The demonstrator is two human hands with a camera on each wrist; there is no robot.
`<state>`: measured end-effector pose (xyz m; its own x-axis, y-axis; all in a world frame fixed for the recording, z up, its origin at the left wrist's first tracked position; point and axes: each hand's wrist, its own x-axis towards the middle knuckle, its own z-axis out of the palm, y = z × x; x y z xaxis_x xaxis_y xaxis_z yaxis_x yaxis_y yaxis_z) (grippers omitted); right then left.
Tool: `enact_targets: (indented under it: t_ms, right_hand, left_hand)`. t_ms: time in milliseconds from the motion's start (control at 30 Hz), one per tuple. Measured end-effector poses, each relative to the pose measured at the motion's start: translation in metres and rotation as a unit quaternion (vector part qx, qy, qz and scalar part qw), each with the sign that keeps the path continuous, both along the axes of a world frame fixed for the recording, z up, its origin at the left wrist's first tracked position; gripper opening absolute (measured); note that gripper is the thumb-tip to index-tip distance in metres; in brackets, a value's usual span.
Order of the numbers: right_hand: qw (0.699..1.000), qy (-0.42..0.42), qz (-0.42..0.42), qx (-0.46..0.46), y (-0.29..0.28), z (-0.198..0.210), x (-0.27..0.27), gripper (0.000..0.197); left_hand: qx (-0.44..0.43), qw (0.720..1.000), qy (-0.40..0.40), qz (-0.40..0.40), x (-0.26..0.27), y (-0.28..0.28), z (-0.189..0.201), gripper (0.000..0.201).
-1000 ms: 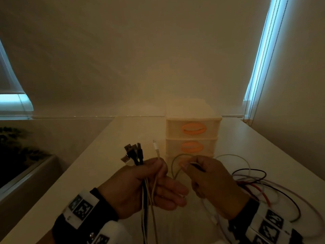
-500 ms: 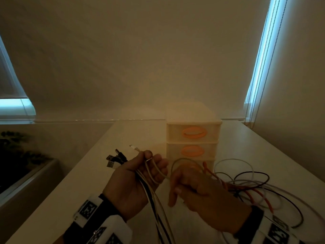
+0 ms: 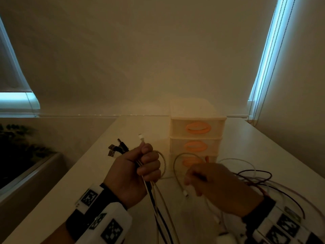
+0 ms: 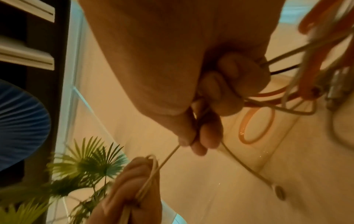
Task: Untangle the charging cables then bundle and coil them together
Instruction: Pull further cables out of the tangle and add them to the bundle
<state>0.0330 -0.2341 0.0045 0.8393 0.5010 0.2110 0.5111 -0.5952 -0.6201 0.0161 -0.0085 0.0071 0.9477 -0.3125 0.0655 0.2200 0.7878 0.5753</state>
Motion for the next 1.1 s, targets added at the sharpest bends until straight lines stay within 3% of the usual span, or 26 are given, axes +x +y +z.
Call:
enact_targets:
  t_ms: [67,133,267,367,467,600,667,733,900,1100]
  right_hand:
    - [0.996,-0.027,-0.062,0.055,-0.005,-0.005,0.007,0.023]
    - [0.992,-0.037,-0.069,0.101,-0.002,-0.009,0.008,0.022]
    - [0.998,0.058,0.014,0.029,-0.004,-0.003,0.004,0.019]
    - [0.999,0.034,-0.025,-0.021,-0.012,0.0,0.01,0.02]
    - [0.996,-0.032,-0.077,0.002,-0.005,-0.003,0.01,0.027]
    - [0.985,-0.085,-0.103,0.107,0.013,-0.01,0.002,0.024]
    - [0.979,-0.058,-0.087,0.173,0.019,-0.01,-0.001,0.019]
    - [0.98,0.002,-0.041,0.196,0.021,-0.009,-0.006,0.018]
    - [0.99,0.087,0.052,0.096,0.018,-0.017,-0.009,0.012]
    - [0.993,0.088,0.018,0.073,0.005,-0.017,0.001,0.014]
  left_hand:
    - [0.031,0.999,-0.012,-0.021,0.001,0.004,-0.003,0.026]
    - [0.048,0.997,-0.027,-0.046,0.003,0.005,-0.006,0.026]
    - [0.038,0.994,-0.052,-0.086,0.005,0.013,-0.007,0.025]
    - [0.028,0.99,-0.073,-0.119,0.005,0.017,-0.002,0.028]
    - [0.129,0.976,-0.084,-0.152,-0.002,0.009,-0.005,0.029]
    - [0.278,0.939,-0.087,-0.181,-0.013,-0.008,-0.009,0.033]
    - [0.284,0.944,-0.059,-0.155,-0.014,-0.014,-0.011,0.033]
    - [0.275,0.957,-0.039,-0.08,-0.011,-0.02,-0.015,0.033]
    - [0.211,0.975,0.016,0.064,-0.004,-0.031,-0.016,0.042]
    - [0.13,0.978,0.094,0.13,-0.002,-0.027,-0.012,0.046]
